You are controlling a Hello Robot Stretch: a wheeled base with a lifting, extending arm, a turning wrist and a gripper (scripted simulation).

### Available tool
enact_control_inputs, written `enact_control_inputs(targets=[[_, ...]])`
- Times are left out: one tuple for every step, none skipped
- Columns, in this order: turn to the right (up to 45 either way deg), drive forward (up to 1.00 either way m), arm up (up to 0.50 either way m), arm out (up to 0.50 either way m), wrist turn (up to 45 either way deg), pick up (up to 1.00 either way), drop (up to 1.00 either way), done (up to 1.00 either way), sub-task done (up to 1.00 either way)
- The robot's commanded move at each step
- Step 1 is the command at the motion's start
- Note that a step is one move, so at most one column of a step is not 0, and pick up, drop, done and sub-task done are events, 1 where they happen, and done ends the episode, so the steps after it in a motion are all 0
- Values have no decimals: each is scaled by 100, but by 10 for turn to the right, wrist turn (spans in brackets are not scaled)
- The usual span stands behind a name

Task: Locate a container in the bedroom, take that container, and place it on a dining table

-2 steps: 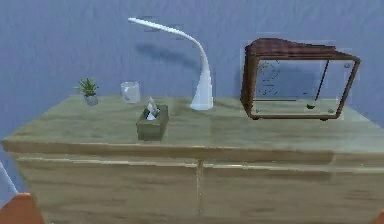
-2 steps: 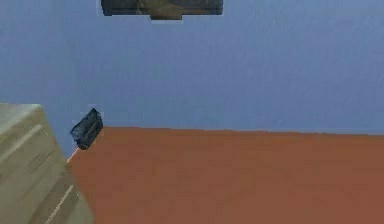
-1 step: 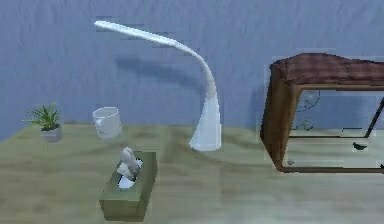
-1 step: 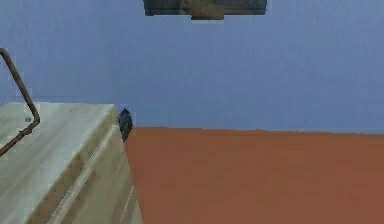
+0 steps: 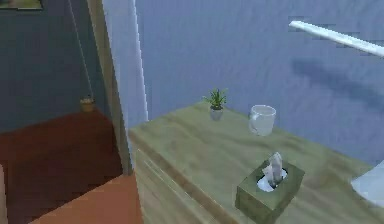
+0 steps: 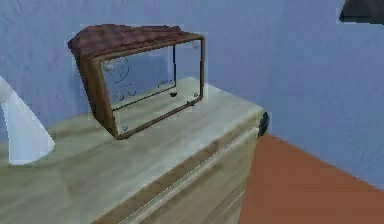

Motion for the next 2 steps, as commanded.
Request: enact_control_inputs(targets=[[-450,0,0,0,0,0,0,0,0],[-210,0,0,0,0,0,0,0,0]])
